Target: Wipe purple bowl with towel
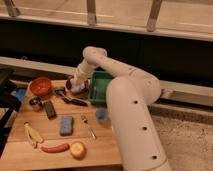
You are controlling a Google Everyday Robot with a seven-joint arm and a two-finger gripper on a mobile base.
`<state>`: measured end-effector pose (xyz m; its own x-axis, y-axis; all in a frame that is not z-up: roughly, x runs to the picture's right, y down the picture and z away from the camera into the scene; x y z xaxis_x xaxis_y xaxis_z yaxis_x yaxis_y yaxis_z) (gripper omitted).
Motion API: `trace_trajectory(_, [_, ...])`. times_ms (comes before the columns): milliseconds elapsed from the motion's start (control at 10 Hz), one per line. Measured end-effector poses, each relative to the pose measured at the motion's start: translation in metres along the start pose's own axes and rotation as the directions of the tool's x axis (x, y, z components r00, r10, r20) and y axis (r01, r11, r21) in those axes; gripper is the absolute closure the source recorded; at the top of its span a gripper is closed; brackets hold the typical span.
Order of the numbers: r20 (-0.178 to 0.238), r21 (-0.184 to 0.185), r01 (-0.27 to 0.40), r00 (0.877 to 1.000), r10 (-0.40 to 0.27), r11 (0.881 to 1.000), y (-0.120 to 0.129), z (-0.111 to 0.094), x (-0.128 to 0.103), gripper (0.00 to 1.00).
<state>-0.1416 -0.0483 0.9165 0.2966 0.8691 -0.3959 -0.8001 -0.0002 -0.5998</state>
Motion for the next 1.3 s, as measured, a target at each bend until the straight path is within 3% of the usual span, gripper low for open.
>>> trace_trajectory(200, [0.025, 0.013, -0.006, 1.000, 0.006, 1.000, -0.024, -0.026, 0.016, 1.00])
trace_trajectory(500, [0.040, 0.005, 0.015, 0.999, -0.015, 1.000, -0.033, -0.040, 0.017, 1.00])
trace_trajectory(800, [0.034, -0.018, 0.062, 0.998, -0.061, 0.998, -0.011, -0.028, 0.004, 1.00])
trace_trajectory(1000, [0.019, -0.047, 0.106, 0.994, -0.105, 0.993, 0.030, 0.000, -0.016, 1.00])
trace_trajectory(1300, [-0.001, -0.061, 0.096, 0.995, -0.097, 0.993, 0.053, 0.019, -0.023, 1.00])
